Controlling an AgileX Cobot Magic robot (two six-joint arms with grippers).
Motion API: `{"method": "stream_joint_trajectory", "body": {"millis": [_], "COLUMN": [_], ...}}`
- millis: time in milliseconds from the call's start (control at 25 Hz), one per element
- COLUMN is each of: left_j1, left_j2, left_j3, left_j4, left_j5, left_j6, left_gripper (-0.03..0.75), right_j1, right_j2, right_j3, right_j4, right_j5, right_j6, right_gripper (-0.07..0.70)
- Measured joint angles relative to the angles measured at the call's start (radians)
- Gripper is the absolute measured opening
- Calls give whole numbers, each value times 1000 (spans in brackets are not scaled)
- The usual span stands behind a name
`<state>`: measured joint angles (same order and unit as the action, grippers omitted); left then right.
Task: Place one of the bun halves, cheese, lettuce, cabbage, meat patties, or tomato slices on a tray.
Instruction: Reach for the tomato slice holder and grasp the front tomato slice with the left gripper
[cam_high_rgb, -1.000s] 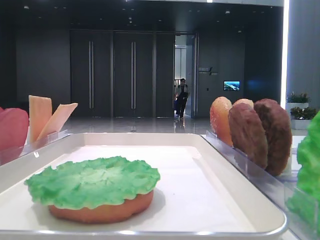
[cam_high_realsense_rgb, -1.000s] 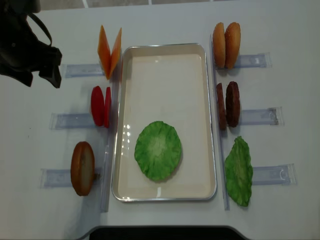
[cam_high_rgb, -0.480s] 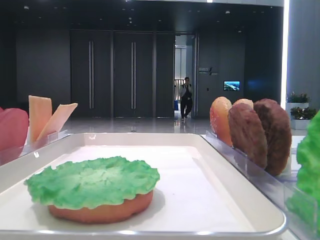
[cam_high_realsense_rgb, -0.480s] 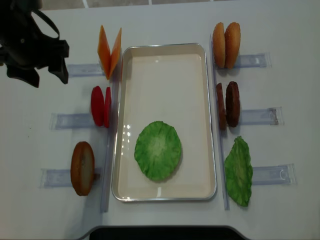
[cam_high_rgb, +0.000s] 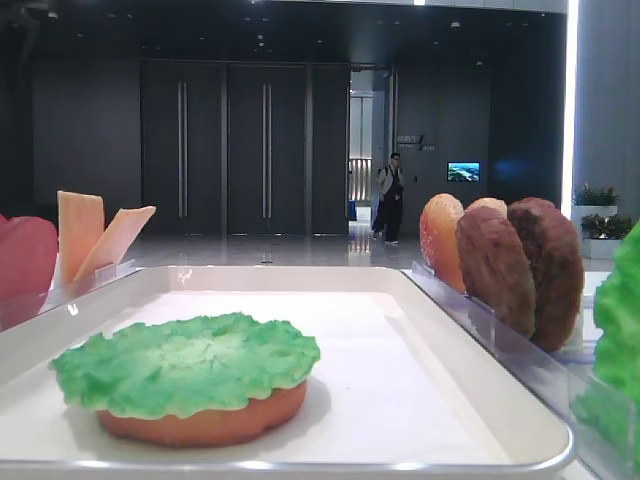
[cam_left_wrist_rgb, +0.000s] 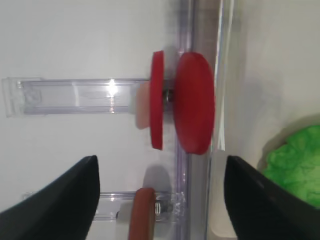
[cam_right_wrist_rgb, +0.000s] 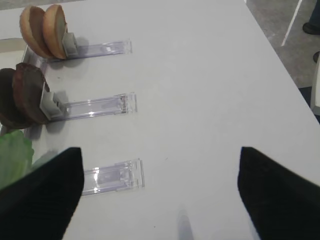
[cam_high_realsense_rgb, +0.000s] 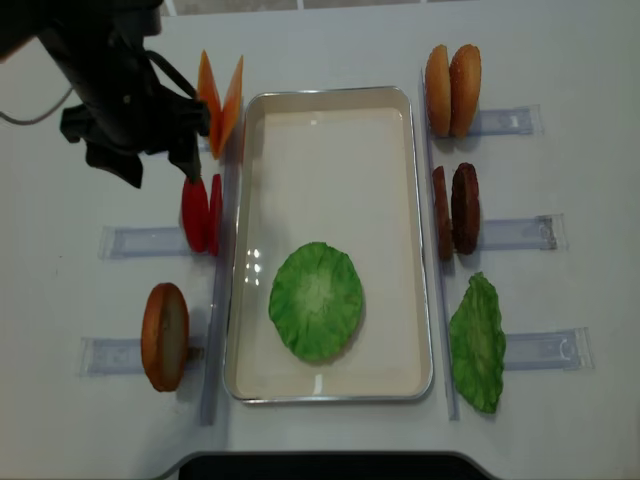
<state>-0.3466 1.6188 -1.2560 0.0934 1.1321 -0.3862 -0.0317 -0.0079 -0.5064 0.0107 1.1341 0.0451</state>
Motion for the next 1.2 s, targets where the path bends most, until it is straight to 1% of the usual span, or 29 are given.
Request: {"method": "stream_joint_trajectory", "body": {"millis": [120, 280, 760, 1200], "left_j1": [-52, -86, -89, -95], "left_j2": [17, 43, 162, 230], "left_j3": [0, -8, -80, -89], "left_j4": [2, 12, 8, 1], "left_j5": [-5, -20, -52, -62], "left_j6": [-28, -60, -61, -58], "left_gripper": [591, 591, 591, 590], "right_j1": [0, 0, 0, 0], "right_j2": [0, 0, 0, 0], "right_j3": [0, 0, 0, 0], "right_j4": [0, 0, 0, 0], "right_j5": [0, 0, 0, 0], "right_j6": [0, 0, 0, 0], "right_gripper": [592, 592, 592, 592]}}
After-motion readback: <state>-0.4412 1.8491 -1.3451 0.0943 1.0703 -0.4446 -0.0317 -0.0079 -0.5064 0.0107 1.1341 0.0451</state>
